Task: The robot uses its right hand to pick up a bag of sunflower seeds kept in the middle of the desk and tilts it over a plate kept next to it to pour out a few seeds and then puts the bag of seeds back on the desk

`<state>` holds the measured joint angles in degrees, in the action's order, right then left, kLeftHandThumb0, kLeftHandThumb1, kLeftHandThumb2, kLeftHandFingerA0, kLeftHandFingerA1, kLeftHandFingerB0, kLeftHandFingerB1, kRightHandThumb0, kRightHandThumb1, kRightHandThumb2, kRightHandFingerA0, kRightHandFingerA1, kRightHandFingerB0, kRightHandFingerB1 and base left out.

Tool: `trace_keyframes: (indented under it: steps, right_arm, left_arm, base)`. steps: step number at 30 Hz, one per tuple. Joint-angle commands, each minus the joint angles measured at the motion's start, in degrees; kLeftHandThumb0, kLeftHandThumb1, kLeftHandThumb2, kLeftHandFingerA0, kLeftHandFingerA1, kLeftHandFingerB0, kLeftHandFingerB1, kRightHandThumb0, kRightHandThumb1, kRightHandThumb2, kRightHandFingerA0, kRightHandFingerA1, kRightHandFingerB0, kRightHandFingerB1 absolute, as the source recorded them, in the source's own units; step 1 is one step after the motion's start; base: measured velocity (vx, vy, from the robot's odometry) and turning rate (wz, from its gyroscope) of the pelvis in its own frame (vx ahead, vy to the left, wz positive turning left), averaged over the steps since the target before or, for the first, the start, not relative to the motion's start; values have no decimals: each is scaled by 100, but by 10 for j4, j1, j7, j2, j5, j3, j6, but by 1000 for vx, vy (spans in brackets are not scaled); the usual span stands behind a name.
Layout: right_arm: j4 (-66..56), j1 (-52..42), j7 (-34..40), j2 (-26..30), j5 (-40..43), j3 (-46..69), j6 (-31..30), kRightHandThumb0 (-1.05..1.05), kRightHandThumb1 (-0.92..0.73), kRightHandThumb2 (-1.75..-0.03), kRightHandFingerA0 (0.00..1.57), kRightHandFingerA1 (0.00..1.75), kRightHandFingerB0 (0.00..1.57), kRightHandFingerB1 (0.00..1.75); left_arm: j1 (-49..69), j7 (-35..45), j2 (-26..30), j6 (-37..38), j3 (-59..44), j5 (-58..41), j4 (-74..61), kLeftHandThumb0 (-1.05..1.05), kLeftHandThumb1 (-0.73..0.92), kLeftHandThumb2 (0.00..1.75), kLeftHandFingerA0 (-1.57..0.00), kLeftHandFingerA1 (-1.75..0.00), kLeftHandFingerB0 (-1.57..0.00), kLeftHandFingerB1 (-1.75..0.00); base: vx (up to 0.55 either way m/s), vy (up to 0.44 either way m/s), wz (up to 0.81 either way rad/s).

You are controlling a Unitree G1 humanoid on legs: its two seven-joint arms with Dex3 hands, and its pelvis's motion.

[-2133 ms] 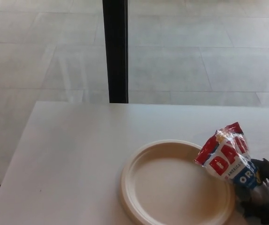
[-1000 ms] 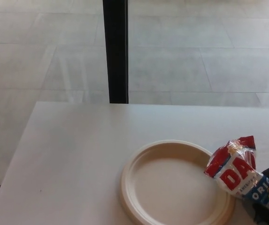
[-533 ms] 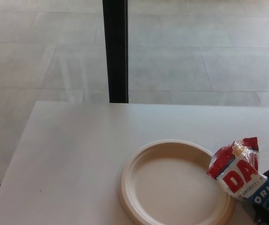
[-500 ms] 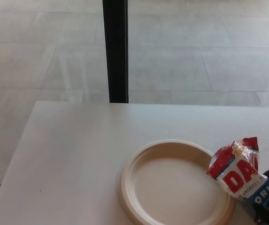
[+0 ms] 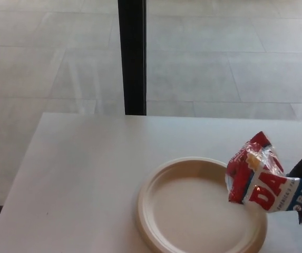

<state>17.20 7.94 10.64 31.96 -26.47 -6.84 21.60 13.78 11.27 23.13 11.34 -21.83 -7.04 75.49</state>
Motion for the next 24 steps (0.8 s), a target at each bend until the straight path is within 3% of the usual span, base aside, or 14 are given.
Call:
trace_keyframes:
  steps: [1,2,3,4,8,9,10,11,15,24]
  right_arm:
    - [3,23,-7,27,-37,-13,44,-12,-53,-112,93,175,69,154]
    - [6,28,-5,29,-40,-16,50,-24,-53,-113,116,138,94,126]
    - [6,31,-8,30,-40,-17,51,-24,-53,-113,116,138,94,126]
    - [5,35,-6,33,-46,-20,52,-16,-54,-111,85,175,70,162]
    - [11,74,-6,55,-84,-38,63,-16,-56,-108,86,175,69,161]
    - [12,84,-11,60,-88,-42,61,-9,-53,-109,99,175,69,149]
    - [14,88,-10,60,-89,-44,60,-9,-53,-109,99,175,69,149]
    - [14,100,-22,63,-91,-47,52,-15,-56,-106,86,175,69,158]
    - [9,132,-72,73,-99,-53,12,-17,-63,-96,83,175,69,155]
    - [15,171,-86,75,-112,-61,13,-15,-50,-110,88,175,73,155]
  left_arm:
    - [3,2,16,6,3,5,4,-81,75,63,-46,-49,-49,-37]
    - [3,1,16,4,2,5,3,-80,75,63,-45,-49,-48,-38]
    - [2,4,16,2,0,1,2,-80,75,63,-45,-49,-48,-38]
    - [3,2,17,3,2,3,2,-80,75,63,-46,-50,-51,-39]
    - [1,1,17,1,4,6,4,-81,75,63,-45,-48,-48,-38]
    - [2,2,15,2,-1,0,4,-82,73,63,-46,-49,-49,-39]
    - [1,4,17,1,-5,-4,3,-82,73,63,-46,-49,-49,-39]
    - [0,2,17,0,-5,-3,4,-81,73,63,-46,-50,-51,-39]
    - [1,5,20,4,-1,0,0,-81,74,63,-45,-52,-49,-39]
    - [-4,5,20,-7,-10,-5,2,-79,72,62,-44,-50,-50,-38]
  base:
    - [0,0,0]
    - [0,0,0]
    - [0,0,0]
    - [0,0,0]
    - [0,0,0]
    - [0,0,0]
    - [0,0,0]
    - [0,0,0]
    - [0,0,0]
    - [0,0,0]
